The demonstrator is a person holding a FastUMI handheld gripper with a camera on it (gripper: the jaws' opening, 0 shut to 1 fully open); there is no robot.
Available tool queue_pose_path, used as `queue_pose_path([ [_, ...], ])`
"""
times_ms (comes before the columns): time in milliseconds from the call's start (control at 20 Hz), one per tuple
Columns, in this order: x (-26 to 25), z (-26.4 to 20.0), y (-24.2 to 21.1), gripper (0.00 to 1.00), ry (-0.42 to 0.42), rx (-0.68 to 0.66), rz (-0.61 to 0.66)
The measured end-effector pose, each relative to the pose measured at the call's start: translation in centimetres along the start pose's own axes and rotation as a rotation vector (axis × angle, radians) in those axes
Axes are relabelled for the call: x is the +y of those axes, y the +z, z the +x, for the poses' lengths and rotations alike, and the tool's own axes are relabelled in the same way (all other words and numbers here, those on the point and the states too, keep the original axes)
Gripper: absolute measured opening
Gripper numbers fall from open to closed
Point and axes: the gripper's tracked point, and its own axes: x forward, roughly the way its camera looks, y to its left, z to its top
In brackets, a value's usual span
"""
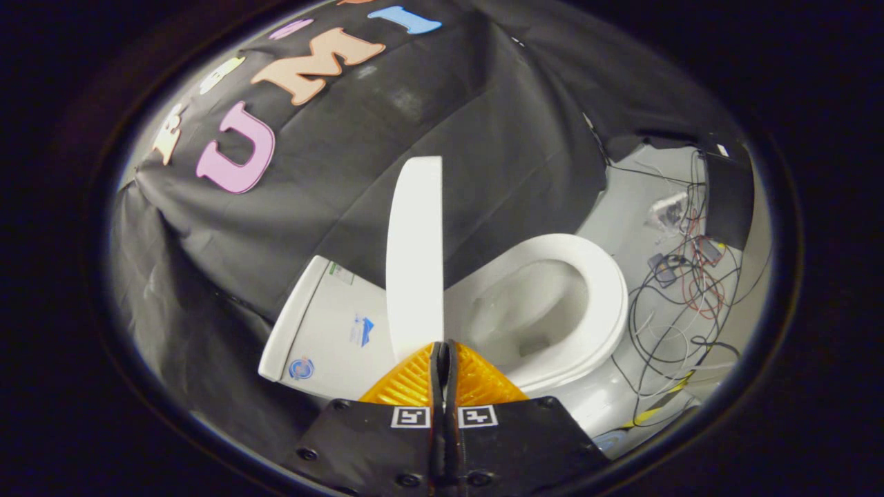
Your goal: Open the toilet lid.
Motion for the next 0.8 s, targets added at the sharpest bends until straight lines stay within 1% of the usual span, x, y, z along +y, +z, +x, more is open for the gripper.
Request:
queue_pose_path([
  [300,3.2,-0.2,0.1,0.0,0.018,-0.022,-0.077],
  [550,5.6,-0.1,-0.1,0.01,0.045,-0.021,-0.113],
  [800,7.6,0.0,-0.1,0.01,0.039,-0.044,-0.188],
])
